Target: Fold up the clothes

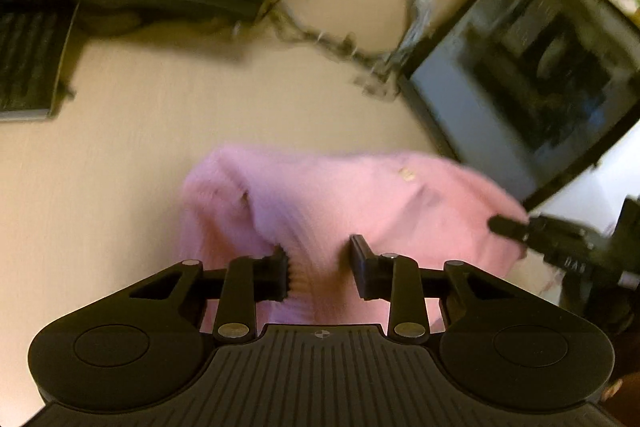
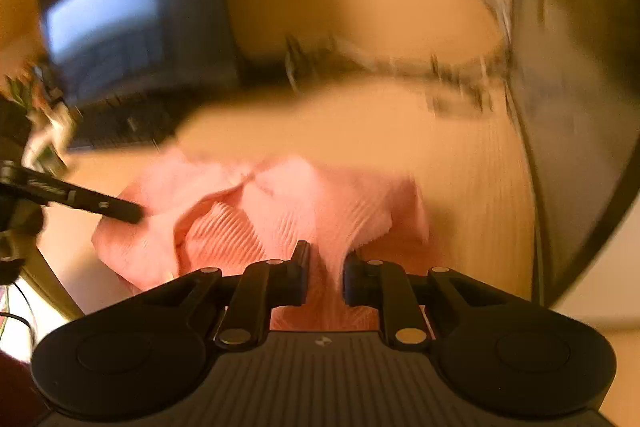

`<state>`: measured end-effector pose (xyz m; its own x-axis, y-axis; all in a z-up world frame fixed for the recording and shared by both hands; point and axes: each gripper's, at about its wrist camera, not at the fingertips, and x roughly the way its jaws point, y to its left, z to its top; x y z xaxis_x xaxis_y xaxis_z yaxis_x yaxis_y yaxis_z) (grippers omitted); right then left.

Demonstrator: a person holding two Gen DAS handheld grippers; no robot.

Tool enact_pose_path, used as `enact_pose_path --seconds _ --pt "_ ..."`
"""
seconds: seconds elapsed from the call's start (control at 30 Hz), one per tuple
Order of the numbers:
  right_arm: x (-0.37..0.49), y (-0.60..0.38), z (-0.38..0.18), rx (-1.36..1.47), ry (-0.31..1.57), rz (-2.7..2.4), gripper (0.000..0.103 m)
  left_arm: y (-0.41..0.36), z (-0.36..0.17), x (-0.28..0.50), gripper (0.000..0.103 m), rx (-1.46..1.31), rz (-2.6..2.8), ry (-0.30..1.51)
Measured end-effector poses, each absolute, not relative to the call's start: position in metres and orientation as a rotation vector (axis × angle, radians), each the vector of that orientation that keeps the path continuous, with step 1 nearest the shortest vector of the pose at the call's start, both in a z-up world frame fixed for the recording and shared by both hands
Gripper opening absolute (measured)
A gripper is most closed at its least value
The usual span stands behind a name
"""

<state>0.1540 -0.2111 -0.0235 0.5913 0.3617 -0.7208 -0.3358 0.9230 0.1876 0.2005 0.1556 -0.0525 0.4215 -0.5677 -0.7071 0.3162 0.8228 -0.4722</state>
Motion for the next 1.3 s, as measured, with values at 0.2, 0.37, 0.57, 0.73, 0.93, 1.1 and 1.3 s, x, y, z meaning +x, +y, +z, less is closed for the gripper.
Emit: enact_pose_path --seconds 0.2,0.37,0.57,0.73,0.93,1.1,1.3 --pt "0.155 -0.218 -0.032 0.034 0.883 0.374 0.049 0.164 -0.076 0.185 0.043 -0.222 -0.467 1.040" --pt "0.157 -0.223 0.011 0.060 0.712 0.399 0.091 0.166 -0.039 0.182 0.064 -0.239 -0.490 0.928" --pt "0.197 -0.209 -0.008 0.321 0.724 0.487 0.103 0.146 -0.029 0.193 0.100 -0.407 -0.632 0.834" --pt "0.215 -0.199 -0.059 0.389 0.860 0.355 0.103 0.128 -0.054 0.208 0.101 -0.462 -0.617 0.907" --pt "0.216 -0.182 -0.057 0.285 0.896 0.328 0.103 0.119 -0.077 0.217 0.103 -0.460 -0.567 0.985" --pt "0.217 -0.186 -0.031 0.235 0.880 0.342 0.103 0.116 -0.075 0.216 0.103 -0.433 -0.576 0.990" --pt "0.238 -0.177 -0.046 0.038 0.899 0.232 0.103 0.117 -0.081 0.221 0.103 -0.446 -0.586 0.995"
